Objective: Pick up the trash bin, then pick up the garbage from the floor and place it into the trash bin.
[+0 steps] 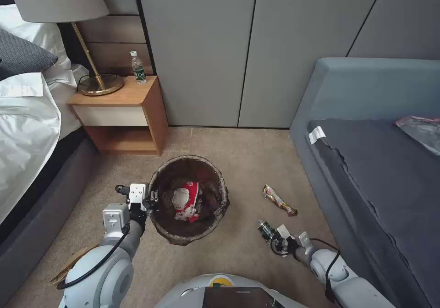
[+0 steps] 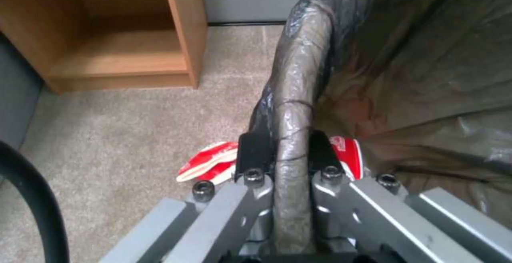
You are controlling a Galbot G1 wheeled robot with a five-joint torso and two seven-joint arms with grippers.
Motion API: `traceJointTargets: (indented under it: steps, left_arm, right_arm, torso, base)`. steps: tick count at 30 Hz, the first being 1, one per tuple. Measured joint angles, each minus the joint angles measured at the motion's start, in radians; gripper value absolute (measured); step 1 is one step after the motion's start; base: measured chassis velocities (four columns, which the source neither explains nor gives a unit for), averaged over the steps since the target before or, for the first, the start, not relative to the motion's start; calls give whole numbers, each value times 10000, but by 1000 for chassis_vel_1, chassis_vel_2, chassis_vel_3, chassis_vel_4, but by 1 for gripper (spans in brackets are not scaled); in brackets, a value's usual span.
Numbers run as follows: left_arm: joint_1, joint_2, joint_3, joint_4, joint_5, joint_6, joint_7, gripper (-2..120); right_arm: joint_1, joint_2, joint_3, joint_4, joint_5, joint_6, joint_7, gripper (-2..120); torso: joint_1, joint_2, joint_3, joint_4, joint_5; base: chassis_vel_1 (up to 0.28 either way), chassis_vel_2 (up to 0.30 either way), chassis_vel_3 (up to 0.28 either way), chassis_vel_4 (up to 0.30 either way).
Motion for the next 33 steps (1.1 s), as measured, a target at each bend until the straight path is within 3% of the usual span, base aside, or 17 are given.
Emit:
traceJointTargets:
  steps: [6,15,23,33]
  left_arm:
    - [11,4,-7,0,-3,-2,0,2]
    - [19,-14,2,0,9,-3,0,2]
    - [86,62,-38,0,-4,4,0,2]
    - [111,172,43,0,-4,32,1,2]
  right_arm:
    - [-3,43,57,-44,40,38,4,28]
    - [-123,167,397,255,47,301,211,28]
    - [-645,-144,1624,2030,595,442,319,28]
    - [-1574,-680,3312,5431,1757,174,312,28]
  torso:
    - [0,0,0,0,-1]
    - [0,0,0,0,5]
    - [0,0,1,-2,1]
    - [0,0,0,-1,2]
  base:
    - [0,0,0,0]
    - [0,0,0,0]
    - [0,0,0,0]
    - [0,0,0,0]
